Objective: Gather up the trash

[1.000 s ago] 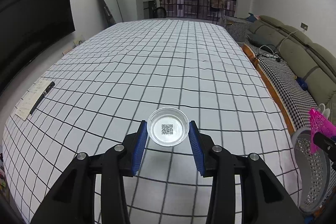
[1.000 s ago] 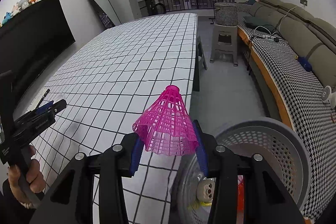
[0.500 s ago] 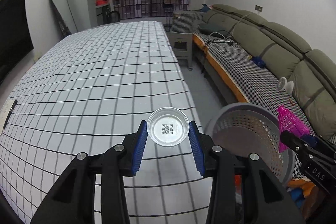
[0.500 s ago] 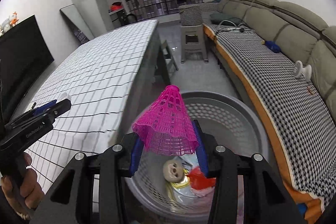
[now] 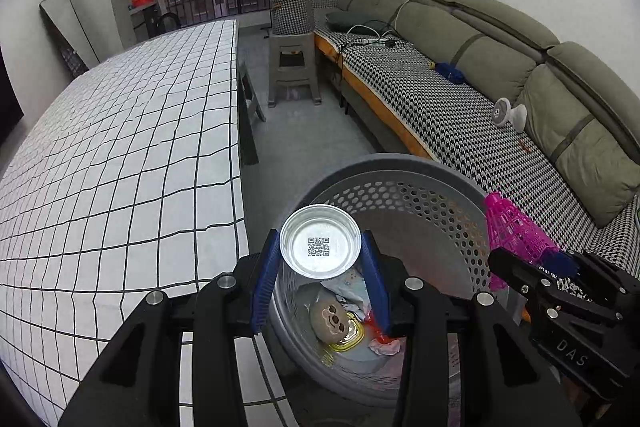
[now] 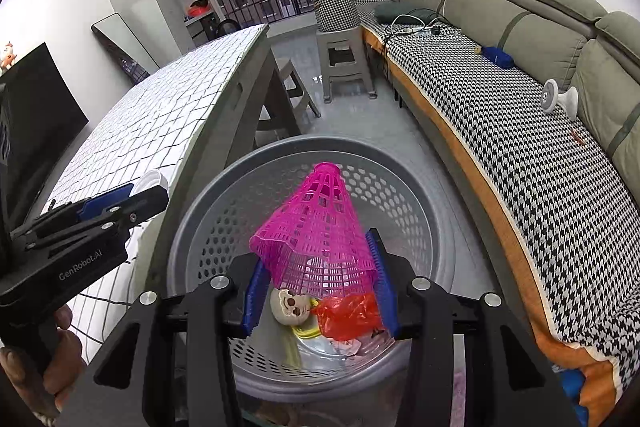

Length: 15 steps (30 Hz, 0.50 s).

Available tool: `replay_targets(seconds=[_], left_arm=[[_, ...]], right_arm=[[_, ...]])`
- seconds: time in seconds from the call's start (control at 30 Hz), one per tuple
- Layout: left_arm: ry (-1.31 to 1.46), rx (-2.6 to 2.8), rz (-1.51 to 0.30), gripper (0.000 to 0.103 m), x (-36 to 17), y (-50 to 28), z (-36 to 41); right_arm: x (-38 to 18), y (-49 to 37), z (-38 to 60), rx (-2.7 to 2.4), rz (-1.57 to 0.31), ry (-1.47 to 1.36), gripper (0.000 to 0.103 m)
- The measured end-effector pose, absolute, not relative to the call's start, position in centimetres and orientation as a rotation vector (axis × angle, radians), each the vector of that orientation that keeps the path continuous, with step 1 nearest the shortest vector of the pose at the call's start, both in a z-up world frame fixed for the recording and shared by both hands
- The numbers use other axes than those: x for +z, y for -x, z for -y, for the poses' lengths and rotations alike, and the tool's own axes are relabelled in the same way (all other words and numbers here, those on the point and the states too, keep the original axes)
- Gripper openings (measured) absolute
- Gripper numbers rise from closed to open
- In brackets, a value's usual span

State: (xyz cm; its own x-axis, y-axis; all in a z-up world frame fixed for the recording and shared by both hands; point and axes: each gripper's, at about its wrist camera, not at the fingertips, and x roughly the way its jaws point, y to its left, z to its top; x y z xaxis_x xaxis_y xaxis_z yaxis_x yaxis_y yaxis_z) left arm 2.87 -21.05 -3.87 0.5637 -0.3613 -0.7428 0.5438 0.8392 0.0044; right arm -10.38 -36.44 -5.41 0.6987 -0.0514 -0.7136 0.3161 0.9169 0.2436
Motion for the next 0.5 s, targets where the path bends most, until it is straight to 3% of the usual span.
replay_targets(seconds=[0.13, 0.5], left_arm=[[-0.252, -0.523, -0.805, 0.059, -3.77, -2.82, 21.43], [-0.244, -0.488, -0.808, 0.072, -3.75, -2.92, 21.03]], right_arm=[[-5.16, 10.5, 36.66, -0.221, -0.74, -0.362, 0.062], [-5.27, 10.33, 36.62, -0.205, -0.739, -0.386, 0.064]])
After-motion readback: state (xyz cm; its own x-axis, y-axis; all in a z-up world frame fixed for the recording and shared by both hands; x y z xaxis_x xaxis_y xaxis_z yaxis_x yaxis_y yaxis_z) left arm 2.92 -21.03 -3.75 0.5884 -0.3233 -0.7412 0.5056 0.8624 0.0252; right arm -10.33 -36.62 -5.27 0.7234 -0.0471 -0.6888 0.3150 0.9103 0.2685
